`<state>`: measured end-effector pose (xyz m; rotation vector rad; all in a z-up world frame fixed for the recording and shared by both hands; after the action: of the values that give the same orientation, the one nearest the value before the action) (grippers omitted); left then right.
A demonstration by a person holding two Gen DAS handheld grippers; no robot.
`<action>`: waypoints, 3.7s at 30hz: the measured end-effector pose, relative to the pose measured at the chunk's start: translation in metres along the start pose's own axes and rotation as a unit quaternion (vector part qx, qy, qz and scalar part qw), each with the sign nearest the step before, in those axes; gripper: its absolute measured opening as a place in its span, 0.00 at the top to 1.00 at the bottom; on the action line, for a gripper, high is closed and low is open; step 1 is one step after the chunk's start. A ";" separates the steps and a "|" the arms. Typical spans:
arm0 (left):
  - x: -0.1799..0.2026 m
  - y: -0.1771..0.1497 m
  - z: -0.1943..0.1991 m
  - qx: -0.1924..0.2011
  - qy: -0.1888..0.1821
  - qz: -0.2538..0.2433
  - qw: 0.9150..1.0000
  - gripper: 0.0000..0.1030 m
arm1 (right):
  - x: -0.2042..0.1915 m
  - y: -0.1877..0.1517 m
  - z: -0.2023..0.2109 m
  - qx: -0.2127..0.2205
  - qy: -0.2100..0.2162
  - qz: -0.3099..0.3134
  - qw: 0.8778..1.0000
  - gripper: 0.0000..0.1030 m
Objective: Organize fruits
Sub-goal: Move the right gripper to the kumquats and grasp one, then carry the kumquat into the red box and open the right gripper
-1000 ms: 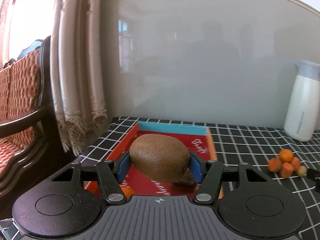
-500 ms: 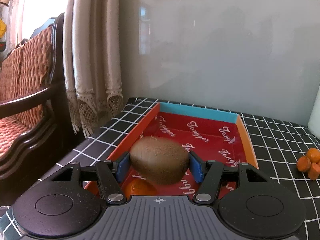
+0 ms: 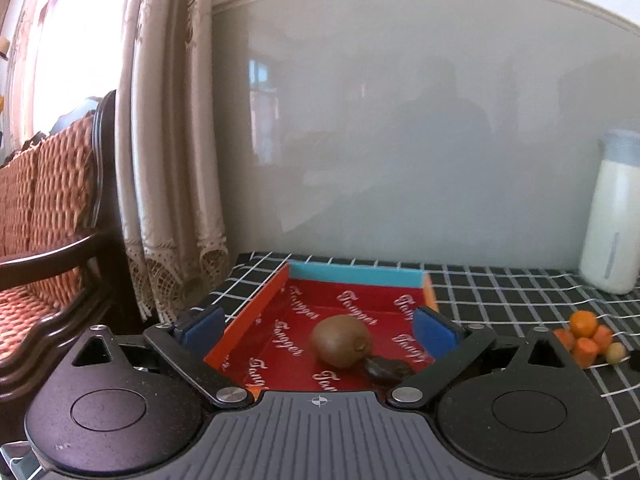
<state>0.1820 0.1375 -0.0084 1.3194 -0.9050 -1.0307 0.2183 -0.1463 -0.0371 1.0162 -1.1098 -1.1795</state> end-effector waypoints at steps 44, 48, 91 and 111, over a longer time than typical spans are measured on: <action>0.005 -0.010 0.035 0.018 -0.010 -0.004 1.000 0.00 | -0.042 -0.018 -0.055 -0.071 0.046 0.008 0.996 0.48; 0.002 -0.008 0.033 0.021 -0.011 -0.004 1.000 0.00 | -0.036 -0.021 -0.071 -0.093 0.040 -0.012 0.995 0.54; -0.018 -0.009 0.030 0.005 0.008 -0.002 1.000 0.00 | -0.078 0.045 -0.004 -0.022 0.094 0.017 0.995 0.72; -0.087 -0.013 0.026 -0.004 0.063 0.018 0.998 0.00 | -0.202 0.047 0.007 -0.010 0.201 0.030 0.979 0.72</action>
<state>0.1293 0.2121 -0.0156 1.3411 -0.8268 -0.9120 0.2113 0.0594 -0.0115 1.1378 -0.8005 -0.8834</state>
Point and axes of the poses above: each gripper's, at about its wrist camera, not at the fingertips, and z roughly against the way its jaws point, x to its right, y to its top, the point moved 7 cm from there along -z, roughly the way its jaws point, and after that the axes turned 14 degrees about x, right-handed, at the moved point
